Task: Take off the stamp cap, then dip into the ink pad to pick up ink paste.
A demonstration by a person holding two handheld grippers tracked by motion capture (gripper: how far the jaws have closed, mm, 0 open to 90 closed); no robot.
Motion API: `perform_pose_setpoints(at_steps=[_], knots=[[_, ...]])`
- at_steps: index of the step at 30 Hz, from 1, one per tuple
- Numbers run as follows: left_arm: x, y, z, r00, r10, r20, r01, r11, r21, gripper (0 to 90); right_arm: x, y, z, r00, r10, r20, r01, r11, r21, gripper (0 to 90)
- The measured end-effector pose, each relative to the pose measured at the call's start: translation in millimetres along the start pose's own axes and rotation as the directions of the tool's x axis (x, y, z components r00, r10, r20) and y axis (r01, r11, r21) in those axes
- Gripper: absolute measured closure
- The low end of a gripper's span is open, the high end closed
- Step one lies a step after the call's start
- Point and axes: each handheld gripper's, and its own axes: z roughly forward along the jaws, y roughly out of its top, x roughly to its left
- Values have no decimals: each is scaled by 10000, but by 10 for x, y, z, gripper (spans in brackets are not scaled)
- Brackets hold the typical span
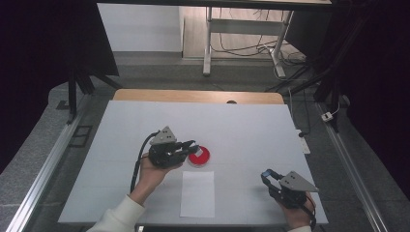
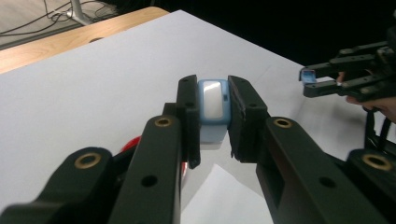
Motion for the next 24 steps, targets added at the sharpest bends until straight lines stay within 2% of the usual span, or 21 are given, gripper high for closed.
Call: perform_pose_setpoints(at_steps=[14,24], knots=[[155,61,222,9990,-211,-396,224,9992,331,755,6,1,17,10000,-42,-60,43,10000,33,651],[225,20,387,9979,-144,-625,200,9959,887,755,20,4,27,9999,-138,-61,139,9999,97,651]])
